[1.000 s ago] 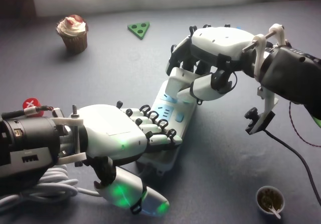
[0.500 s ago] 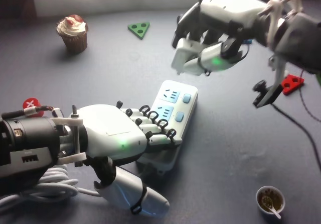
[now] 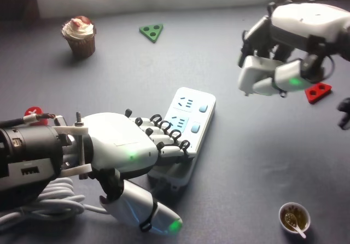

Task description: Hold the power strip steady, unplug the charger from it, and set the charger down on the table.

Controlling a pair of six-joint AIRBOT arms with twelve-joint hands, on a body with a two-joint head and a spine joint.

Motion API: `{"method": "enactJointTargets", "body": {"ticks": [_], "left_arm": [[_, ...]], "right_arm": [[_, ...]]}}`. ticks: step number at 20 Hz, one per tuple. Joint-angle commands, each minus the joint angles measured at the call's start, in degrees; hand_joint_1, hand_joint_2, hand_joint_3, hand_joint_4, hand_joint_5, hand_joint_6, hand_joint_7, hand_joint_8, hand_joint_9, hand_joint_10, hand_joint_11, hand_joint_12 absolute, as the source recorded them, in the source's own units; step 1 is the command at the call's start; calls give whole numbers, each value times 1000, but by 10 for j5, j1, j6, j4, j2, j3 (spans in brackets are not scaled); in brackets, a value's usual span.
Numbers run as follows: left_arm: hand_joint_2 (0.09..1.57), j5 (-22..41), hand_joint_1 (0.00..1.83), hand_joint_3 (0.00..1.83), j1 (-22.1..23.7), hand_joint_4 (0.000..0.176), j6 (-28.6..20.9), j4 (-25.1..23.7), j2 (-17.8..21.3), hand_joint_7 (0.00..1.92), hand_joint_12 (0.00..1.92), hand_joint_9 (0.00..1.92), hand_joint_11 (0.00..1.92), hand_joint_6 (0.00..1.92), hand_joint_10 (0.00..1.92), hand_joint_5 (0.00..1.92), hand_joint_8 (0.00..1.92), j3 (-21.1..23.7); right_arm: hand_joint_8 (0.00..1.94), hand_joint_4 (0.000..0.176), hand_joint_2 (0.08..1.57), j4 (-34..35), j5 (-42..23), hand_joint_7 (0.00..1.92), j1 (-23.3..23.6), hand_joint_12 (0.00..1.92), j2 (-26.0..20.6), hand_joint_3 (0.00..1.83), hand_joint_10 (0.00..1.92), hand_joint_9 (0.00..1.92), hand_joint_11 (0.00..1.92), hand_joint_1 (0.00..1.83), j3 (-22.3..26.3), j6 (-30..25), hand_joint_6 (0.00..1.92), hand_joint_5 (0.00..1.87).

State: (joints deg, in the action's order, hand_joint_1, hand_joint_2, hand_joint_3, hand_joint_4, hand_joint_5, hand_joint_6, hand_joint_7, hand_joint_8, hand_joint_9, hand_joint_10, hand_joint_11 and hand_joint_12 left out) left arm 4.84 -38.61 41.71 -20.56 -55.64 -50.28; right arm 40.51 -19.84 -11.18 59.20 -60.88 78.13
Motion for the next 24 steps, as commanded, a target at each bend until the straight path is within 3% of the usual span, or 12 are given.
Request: {"method": "enactJointTargets", "body": {"ticks": [1,4,7,9,14,18,19,20,21,22,23,24], "left_arm": [[1061,27,0,0,5,0,-2,2,0,102,37,96,85,6,6,84,4,0],[1063,27,0,0,5,0,-2,2,1,83,31,80,71,0,0,67,0,1],[1060,25,0,0,5,0,-2,2,2,95,25,89,61,5,4,65,5,2],[1063,25,0,0,5,0,-2,2,2,92,25,85,61,4,2,66,3,2],[1058,25,0,0,7,0,-2,2,2,101,34,96,85,6,4,79,4,1],[1064,23,0,1,8,0,-2,2,2,95,28,89,72,2,1,74,0,1],[1066,23,0,2,8,0,-2,2,2,86,23,77,63,0,0,62,0,1],[1067,23,0,2,9,0,-2,2,2,84,23,74,61,0,0,60,0,1],[1065,23,0,1,9,0,-2,2,2,92,28,85,75,2,5,64,3,1],[1066,23,0,1,9,0,-2,2,2,94,28,87,75,3,5,68,4,1],[1062,23,0,0,9,0,-2,2,2,97,26,84,71,4,4,70,5,1],[1063,23,0,0,10,0,-2,2,2,84,22,72,61,1,0,65,0,0]], "right_arm": [[929,0,1095,-27,-64,1100,-2,1022,-12,1,12,1251,688,1248,6,-3,875,962],[907,0,1090,-66,-107,1110,-40,1035,-38,0,13,1257,690,1249,35,-2,861,975],[881,0,1089,-52,-129,1105,-61,1063,-47,1,6,1245,654,1240,39,14,882,981],[827,0,1082,-9,-135,1124,-72,1111,-47,1,9,1257,657,1241,34,63,886,992],[891,0,1094,-4,-162,1098,-92,1175,-35,1,3,1248,634,1239,0,115,909,964],[747,0,1082,-4,-162,1175,-100,1004,-33,0,11,1292,796,1252,0,119,939,951],[551,0,1052,-4,-160,1211,-100,957,-34,1,764,1178,848,1365,3,119,845,967],[519,0,1048,4,-155,1208,-100,907,-36,0,909,1160,899,1386,8,118,845,964],[530,0,1046,18,-150,1199,-100,836,-36,1,907,1170,960,1390,11,118,859,959],[676,0,1081,46,-142,1182,-100,776,-37,0,403,1152,963,1278,14,118,986,922],[835,0,1119,58,-139,1102,-100,719,-36,6,169,1152,937,1238,16,118,1131,841],[350,0,1109,60,-139,929,-100,690,-34,0,61,1109,866,1185,18,115,433,752]]}}
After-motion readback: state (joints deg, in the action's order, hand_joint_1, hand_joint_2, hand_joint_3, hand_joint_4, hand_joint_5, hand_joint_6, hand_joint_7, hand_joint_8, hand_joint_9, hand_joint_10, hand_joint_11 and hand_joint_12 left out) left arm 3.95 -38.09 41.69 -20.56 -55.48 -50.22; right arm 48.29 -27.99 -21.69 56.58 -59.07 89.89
